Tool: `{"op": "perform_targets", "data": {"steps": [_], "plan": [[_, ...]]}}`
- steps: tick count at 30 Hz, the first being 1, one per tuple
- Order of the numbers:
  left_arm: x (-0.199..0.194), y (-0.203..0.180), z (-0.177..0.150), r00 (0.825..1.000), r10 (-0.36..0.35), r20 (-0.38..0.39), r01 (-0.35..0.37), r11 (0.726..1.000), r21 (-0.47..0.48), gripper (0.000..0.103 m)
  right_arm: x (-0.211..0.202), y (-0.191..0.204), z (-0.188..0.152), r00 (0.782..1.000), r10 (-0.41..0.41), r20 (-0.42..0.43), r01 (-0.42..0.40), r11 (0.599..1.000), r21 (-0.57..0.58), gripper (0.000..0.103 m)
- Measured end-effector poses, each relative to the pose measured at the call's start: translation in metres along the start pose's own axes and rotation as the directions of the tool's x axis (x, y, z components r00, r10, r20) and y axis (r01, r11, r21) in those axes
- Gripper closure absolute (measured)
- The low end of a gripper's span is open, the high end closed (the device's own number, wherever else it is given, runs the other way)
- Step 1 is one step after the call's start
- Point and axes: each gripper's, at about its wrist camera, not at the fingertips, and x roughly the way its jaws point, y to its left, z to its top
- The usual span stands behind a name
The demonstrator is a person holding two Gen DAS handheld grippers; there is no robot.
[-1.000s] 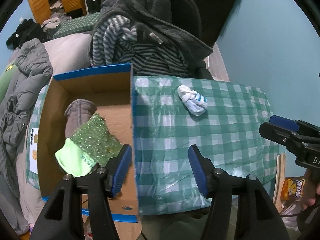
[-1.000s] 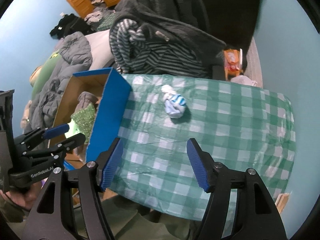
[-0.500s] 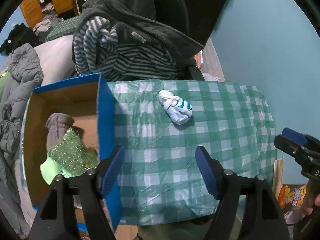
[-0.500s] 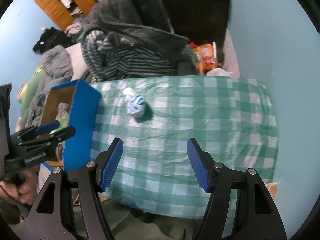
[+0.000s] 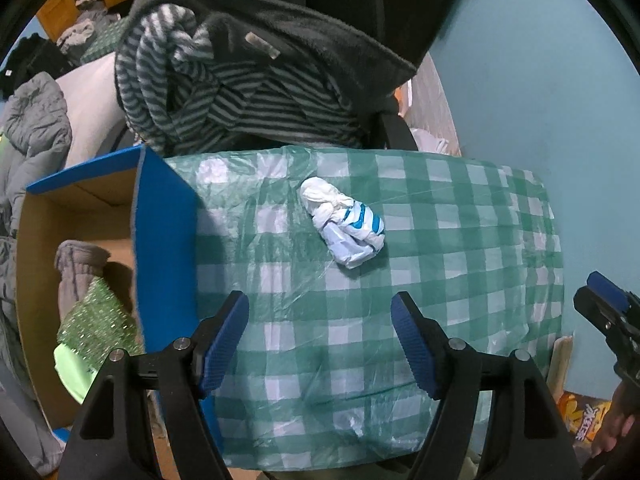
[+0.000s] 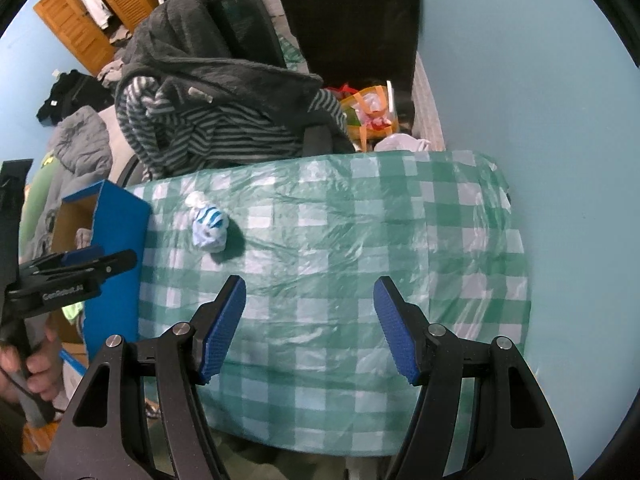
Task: Organize soft objects
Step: 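Withdraw both open grippers from the box toward the white-and-blue sock, then close the left gripper on the white-and-blue sock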
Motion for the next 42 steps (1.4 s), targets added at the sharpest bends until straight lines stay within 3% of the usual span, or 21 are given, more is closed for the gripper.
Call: {"op": "perform_targets", "data": {"steps": [9, 19, 30, 37, 41, 42], "plan": [[0.043, -0.017, 0.027, 0.997, 0.036, -0.072, -0.037, 0.999, -0.008, 0.028, 0.023, -0.011, 0.005, 1.000, -0.008, -0.030, 0.008, 1.000, 0.005, 0.037], [0.078, -0.023, 0.048, 0.990, 0.008, -0.141, -0.020, 0.996, -0.088, 0.028, 0.055, -0.026, 0.015, 0.998, -0.019, -0.059, 0.019, 1.000, 0.001, 0.037], [0.103, -0.026, 0.061, 0.982, -0.007, -0.187, -0.026, 0.985, -0.171, 0.028, 0.071, -0.034, 0.022, 0.997, -0.020, -0.073, 0.019, 1.000, -0.010, 0.037], [0.111, -0.018, 0.061, 0.986, -0.026, -0.162, -0.017, 0.966, -0.257, 0.028, 0.076, -0.033, 0.024, 0.997, -0.021, -0.079, 0.019, 1.000, -0.025, 0.037], [0.110, -0.019, 0.064, 0.989, -0.008, -0.146, -0.026, 0.973, -0.230, 0.045, 0.076, -0.033, 0.024, 0.997, -0.019, -0.077, 0.017, 0.999, -0.027, 0.037], [0.110, -0.019, 0.064, 0.989, -0.002, -0.149, -0.031, 0.974, -0.223, 0.045, 0.076, -0.033, 0.024, 0.997, -0.018, -0.076, 0.016, 0.999, -0.027, 0.037]]}}
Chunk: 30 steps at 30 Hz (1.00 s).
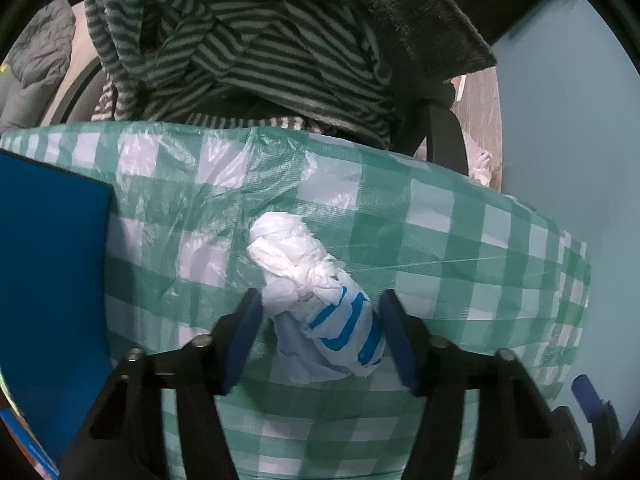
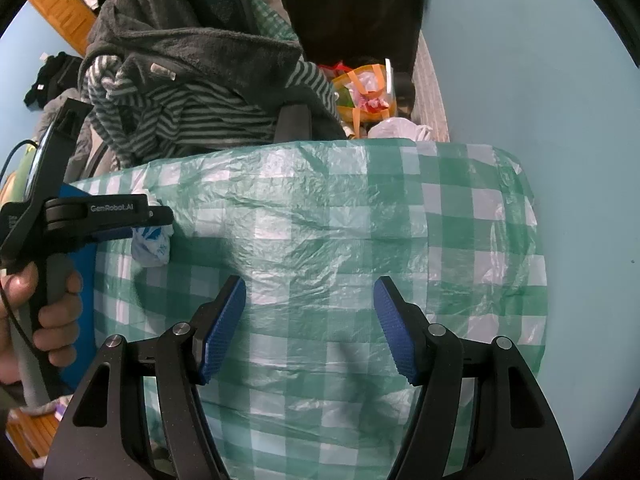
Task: Organize soft objects
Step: 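Close the left gripper on the white-and-blue sock, then lift the white-and-blue sock with the left gripper and carry it over the box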
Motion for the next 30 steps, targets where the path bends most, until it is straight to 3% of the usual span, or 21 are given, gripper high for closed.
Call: {"op": "perform_targets", "data": {"steps": [14, 25, 30], "plan": [[-0.016, -0.004, -0.017, 0.997, 0.054, 0.052, -0.063, 0.979, 0.195, 0.052, -0.007, 0.011, 0.000, 1.000, 0.008, 0.003, -0.008, 1.000, -0.018, 0.037], [-0.055, 0.006, -0.054, 0.987, 0.073, 0.145, -0.117, 0.939, 0.325, 0.052, -0.020, 0.028, -0.003, 1.000, 0.017, 0.007, -0.016, 0.999, -0.040, 0.037], [-0.080, 0.008, -0.071, 0.979, 0.044, 0.199, -0.118, 0.918, 0.379, 0.053, -0.029, 0.036, -0.006, 1.000, 0.024, 0.008, -0.024, 0.999, -0.046, 0.037]]}}
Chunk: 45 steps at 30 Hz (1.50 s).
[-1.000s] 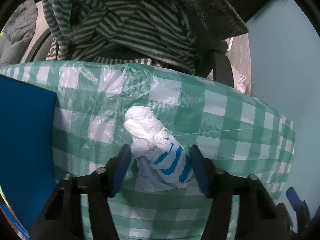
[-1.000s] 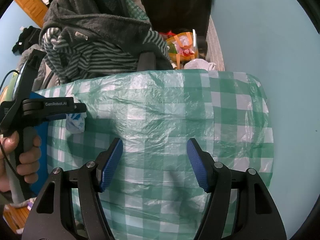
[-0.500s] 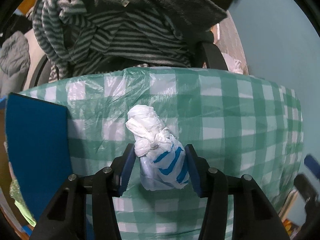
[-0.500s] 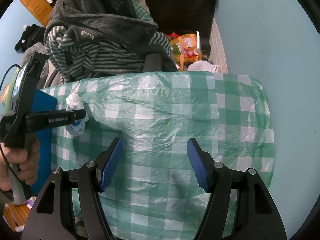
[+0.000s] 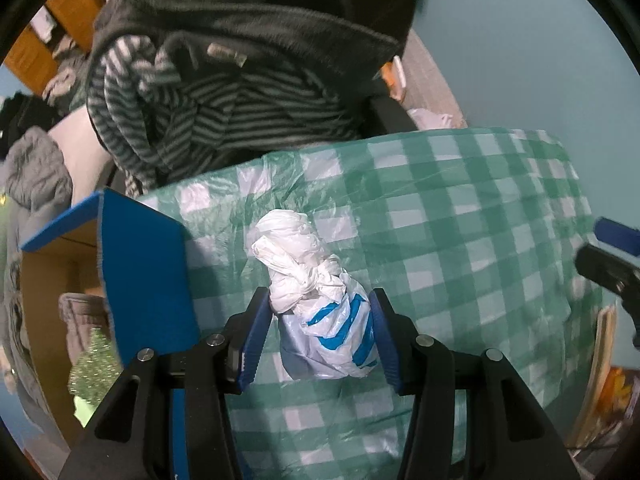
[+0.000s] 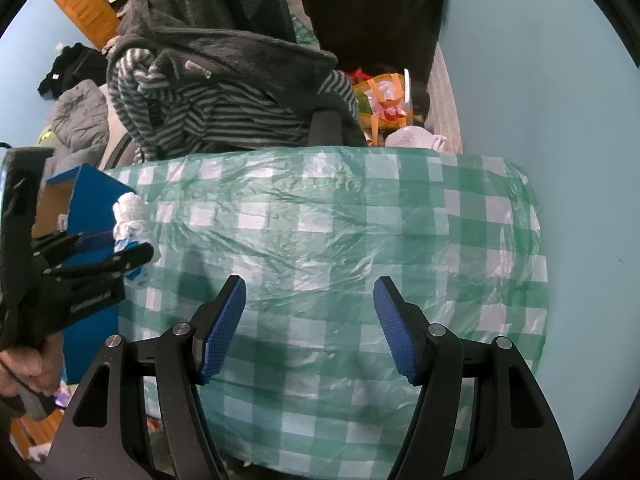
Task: Organize soft objects
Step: 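Lift the white-and-blue sock with the left gripper and carry it over the box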
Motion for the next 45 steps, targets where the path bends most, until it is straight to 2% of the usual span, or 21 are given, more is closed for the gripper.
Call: {"op": "perform_targets", "data": {"steps": [10, 14, 25, 45], "plan": [[-0.042, 0.011, -0.022, 0.994, -0.083, 0.071, 0.084, 0.996, -0.011, 0.053, -0.022, 0.023, -0.004, 1.000, 0.021, 0.014, -0.021, 0.999, -0.036, 0.037], [-0.055, 0.014, -0.032, 0.992, -0.090, 0.091, 0.092, 0.996, -0.014, 0.053, -0.031, 0.033, -0.005, 0.999, 0.029, 0.021, -0.028, 0.998, -0.050, 0.037], [-0.091, 0.031, -0.061, 0.986, -0.069, 0.149, 0.070, 0.998, -0.001, 0.053, -0.050, 0.071, -0.011, 0.998, 0.050, 0.045, -0.044, 0.993, -0.107, 0.037], [-0.123, 0.118, -0.104, 0.982, -0.002, 0.187, 0.030, 0.989, -0.144, 0.053, -0.046, 0.164, -0.014, 0.992, 0.124, 0.021, -0.115, 0.965, -0.234, 0.037]]}}
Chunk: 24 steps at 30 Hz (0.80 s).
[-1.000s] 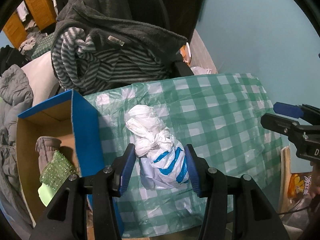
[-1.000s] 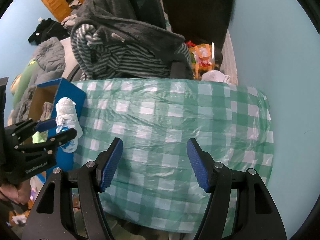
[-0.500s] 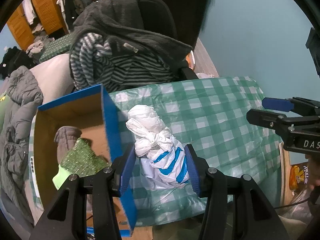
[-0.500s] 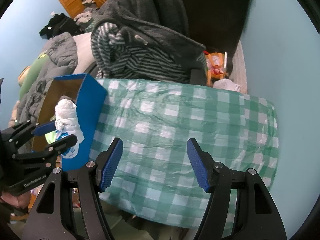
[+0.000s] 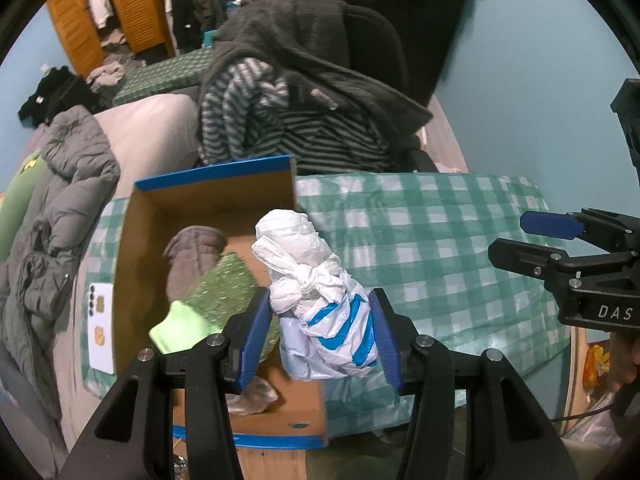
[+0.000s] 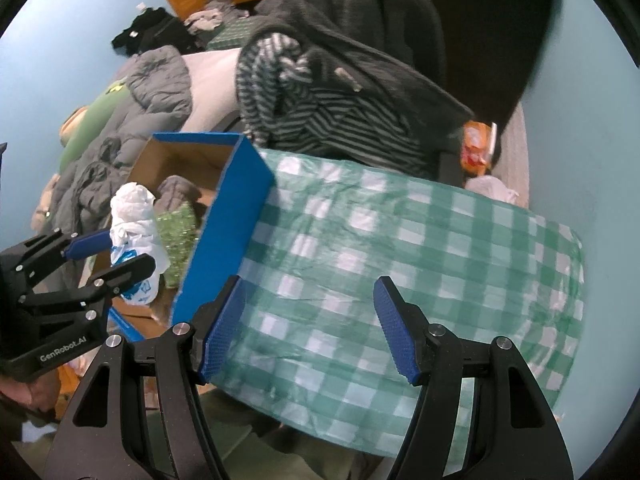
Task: Organize soft objects
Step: 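Lift the white-and-blue sock with the left gripper and carry it over the box, then lower the sock into the box and open the left gripper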
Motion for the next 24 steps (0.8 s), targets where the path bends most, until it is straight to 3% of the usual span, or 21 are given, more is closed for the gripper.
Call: {"op": "perform_targets", "data": {"steps": [13, 24], "plan": [[0.009, 0.061, -0.012, 0.999, 0.027, -0.024, -0.029, 0.995, -0.092, 0.053, 0.024, 0.058, 0.017, 0.999, 0.043, -0.021, -0.045, 0.996, -0.075, 0.037], [0.042, 0.101, -0.016, 0.995, 0.011, -0.100, -0.027, 0.987, -0.157, 0.051, 0.050, 0.094, 0.026, 0.998, 0.046, -0.050, -0.051, 0.993, -0.106, 0.037]]}}
